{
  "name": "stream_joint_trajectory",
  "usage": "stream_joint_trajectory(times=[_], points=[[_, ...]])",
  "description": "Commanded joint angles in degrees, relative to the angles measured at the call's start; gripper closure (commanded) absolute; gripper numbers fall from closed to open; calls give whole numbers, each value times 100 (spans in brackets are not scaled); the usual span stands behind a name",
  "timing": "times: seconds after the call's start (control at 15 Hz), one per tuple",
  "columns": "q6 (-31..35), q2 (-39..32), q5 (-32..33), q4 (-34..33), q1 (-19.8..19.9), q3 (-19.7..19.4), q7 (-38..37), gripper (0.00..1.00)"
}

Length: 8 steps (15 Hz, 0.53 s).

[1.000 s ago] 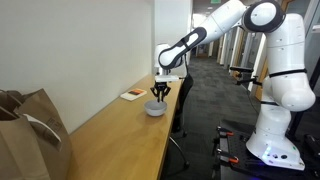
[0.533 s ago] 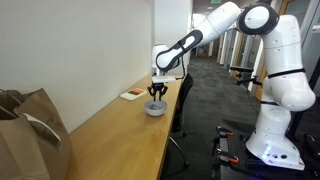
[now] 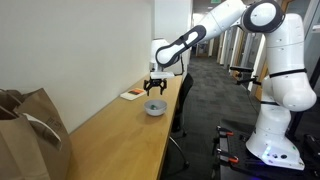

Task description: Pick up the green marker and put it in the bowl

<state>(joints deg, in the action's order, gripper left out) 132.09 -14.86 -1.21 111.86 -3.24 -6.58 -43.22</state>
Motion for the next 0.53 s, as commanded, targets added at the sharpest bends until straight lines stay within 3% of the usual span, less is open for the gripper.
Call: stream_joint_trajectory(times=[0.0,0.27,0.47], points=[[-150,596,517,337,-166,-45,-521,0],[-866,1163,766,423,-50,140,-443,0],[-1013,1482,840,517,30,243,-380,0]])
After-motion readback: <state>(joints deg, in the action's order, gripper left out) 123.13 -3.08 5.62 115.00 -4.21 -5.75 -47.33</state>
